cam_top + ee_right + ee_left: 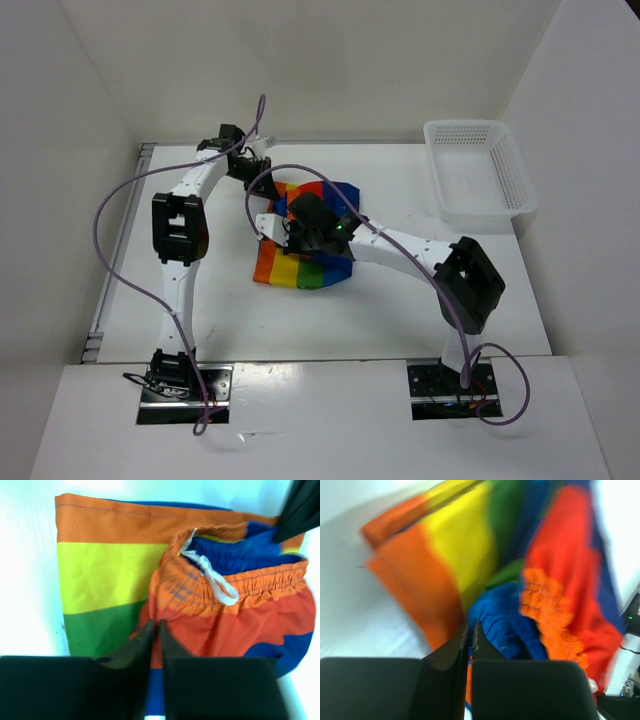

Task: Fold and stack the shorts
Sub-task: Fold the shorts

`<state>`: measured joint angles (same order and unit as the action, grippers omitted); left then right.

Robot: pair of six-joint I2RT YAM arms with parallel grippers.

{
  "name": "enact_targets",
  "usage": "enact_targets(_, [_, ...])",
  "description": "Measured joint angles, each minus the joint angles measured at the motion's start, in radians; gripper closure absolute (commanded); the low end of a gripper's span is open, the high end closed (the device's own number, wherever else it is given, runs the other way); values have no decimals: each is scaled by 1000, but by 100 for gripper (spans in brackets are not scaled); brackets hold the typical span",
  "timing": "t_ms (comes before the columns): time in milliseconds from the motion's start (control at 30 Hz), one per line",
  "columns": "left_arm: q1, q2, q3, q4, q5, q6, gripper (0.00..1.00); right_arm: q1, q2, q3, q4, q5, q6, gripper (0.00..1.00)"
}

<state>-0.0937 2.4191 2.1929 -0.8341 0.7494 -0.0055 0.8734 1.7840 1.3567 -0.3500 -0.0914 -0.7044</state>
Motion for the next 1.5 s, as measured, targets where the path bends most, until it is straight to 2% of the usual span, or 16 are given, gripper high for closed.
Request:
enact_targets(67, [-3, 53, 3, -1, -10, 0, 100, 2, 0, -10, 4, -4, 8, 56])
enact_targets(133, [-4, 80, 3, -3, -16, 0, 100, 4, 0, -11, 5, -3, 26, 54])
enact_targets(267, [-4, 73, 0, 6, -18, 0, 100, -25, 6, 46, 5, -24, 124, 43])
enact_targets(367, [-4, 64, -8, 13, -14, 0, 87, -86, 35, 145, 31, -31, 228, 43])
enact_targets(400, [-4, 64, -10, 16, -13, 1, 77, -111, 52, 183, 48, -26, 262, 40])
enact_targets(433, [-4, 64, -14, 19, -11, -3, 48, -138, 77, 223, 77, -21, 299, 37])
enact_targets(467, [-4, 64, -17, 23, -10, 4, 29, -158, 101, 253, 97, -16, 327, 35])
enact_targets(600, [0, 51, -23, 22, -8, 3, 0, -235, 252, 414, 125, 5, 427, 34])
enact_targets(800, [29, -134, -60, 34, -9, -2, 0, -265, 377, 490, 112, 60, 516, 34])
enact_targets(900, [41, -312, -149, 52, -22, -2, 0, -267, 378, 481, 114, 113, 539, 34])
enact_targets(1033, [9, -481, -306, 55, -54, 0, 0, -282, 361, 436, 127, 183, 558, 26])
enact_targets(1300, [-86, -387, -565, 26, -112, 0, 0, -416, 329, 362, 117, 178, 623, 21])
enact_targets(1400, [-98, -359, -592, 15, -133, 0, 15, -488, 329, 345, 110, 113, 673, 19])
enact_targets(1433, [-101, -357, -593, 16, -135, -2, 22, -508, 329, 336, 110, 92, 689, 18])
enact_targets(1467, [-104, -357, -593, 16, -135, -2, 36, -529, 329, 327, 105, 72, 707, 18])
enact_targets(1500, [-106, -357, -593, 19, -133, -4, 42, -546, 329, 318, 100, 54, 724, 18])
